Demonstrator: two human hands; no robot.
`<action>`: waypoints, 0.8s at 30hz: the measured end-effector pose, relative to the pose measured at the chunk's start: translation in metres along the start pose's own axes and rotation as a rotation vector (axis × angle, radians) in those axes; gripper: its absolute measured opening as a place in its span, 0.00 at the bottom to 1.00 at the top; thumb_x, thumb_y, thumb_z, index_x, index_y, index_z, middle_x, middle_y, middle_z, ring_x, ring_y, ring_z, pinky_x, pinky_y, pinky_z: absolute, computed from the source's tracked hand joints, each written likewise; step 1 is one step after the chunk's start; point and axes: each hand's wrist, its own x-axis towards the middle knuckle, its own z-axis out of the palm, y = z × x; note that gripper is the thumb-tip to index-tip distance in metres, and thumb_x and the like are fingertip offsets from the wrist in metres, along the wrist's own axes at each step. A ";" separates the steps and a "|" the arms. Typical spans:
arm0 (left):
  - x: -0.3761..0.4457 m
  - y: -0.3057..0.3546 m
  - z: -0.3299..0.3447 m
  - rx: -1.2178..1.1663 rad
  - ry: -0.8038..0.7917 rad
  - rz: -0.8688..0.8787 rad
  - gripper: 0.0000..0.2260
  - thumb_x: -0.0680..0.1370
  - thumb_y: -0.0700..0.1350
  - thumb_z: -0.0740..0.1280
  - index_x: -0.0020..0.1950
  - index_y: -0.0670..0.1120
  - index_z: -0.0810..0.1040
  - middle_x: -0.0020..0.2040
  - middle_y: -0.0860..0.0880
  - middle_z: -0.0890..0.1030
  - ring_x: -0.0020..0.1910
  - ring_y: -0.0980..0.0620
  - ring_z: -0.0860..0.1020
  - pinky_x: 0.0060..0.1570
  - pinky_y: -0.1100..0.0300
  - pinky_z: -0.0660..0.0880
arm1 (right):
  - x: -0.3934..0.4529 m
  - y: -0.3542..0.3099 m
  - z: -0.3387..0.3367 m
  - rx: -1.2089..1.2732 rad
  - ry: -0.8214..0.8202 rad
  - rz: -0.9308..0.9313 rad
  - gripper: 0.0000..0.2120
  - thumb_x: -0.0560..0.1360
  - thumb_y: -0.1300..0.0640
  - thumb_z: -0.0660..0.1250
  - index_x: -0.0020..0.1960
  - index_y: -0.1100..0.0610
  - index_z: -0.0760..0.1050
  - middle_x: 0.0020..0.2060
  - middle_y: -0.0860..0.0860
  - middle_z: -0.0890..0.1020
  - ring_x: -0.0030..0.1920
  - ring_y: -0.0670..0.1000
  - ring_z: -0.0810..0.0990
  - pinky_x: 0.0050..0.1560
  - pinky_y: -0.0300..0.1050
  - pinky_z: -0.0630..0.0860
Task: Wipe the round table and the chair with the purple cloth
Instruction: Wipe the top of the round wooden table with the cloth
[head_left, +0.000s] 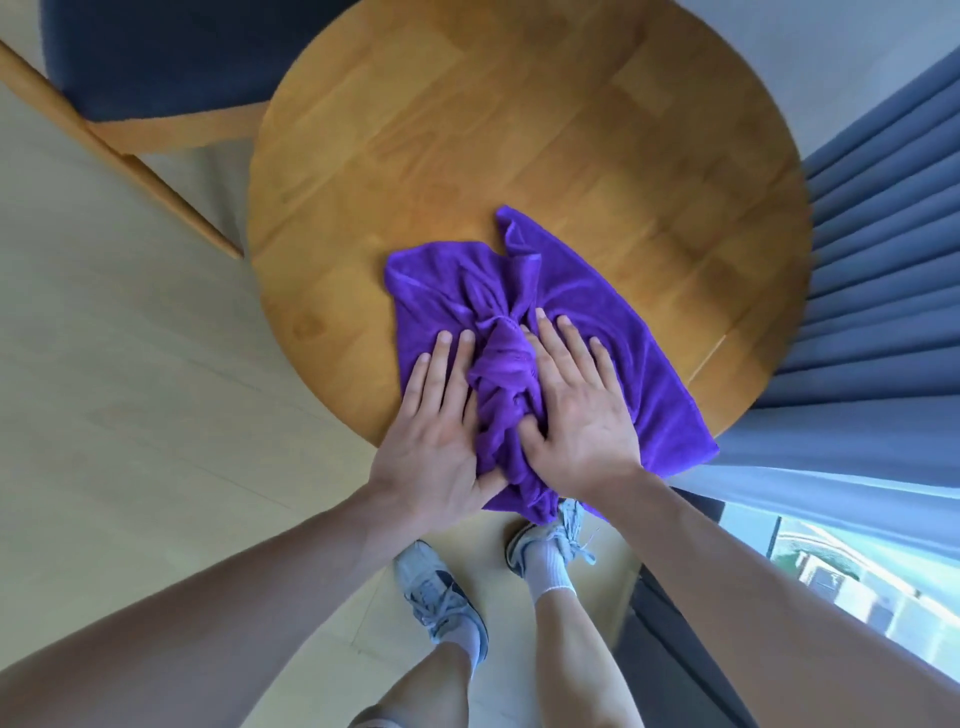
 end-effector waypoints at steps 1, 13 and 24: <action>0.003 0.006 -0.002 0.006 -0.010 0.025 0.46 0.78 0.69 0.55 0.84 0.39 0.48 0.83 0.33 0.43 0.82 0.33 0.42 0.80 0.39 0.50 | -0.004 0.009 -0.003 0.001 0.002 0.006 0.41 0.71 0.47 0.55 0.83 0.53 0.54 0.83 0.47 0.50 0.83 0.51 0.47 0.81 0.53 0.44; 0.068 0.060 -0.019 0.013 -0.098 0.167 0.46 0.74 0.68 0.52 0.83 0.38 0.53 0.83 0.33 0.44 0.82 0.34 0.41 0.80 0.39 0.47 | -0.009 0.090 -0.024 -0.086 0.084 0.154 0.40 0.73 0.44 0.63 0.83 0.51 0.55 0.83 0.48 0.53 0.82 0.54 0.51 0.80 0.58 0.50; 0.187 0.096 -0.033 -0.053 -0.073 0.157 0.52 0.70 0.70 0.56 0.84 0.39 0.47 0.84 0.35 0.45 0.83 0.36 0.41 0.81 0.41 0.45 | 0.059 0.168 -0.073 -0.097 0.098 0.265 0.41 0.70 0.46 0.55 0.83 0.49 0.52 0.83 0.47 0.52 0.82 0.54 0.50 0.80 0.58 0.49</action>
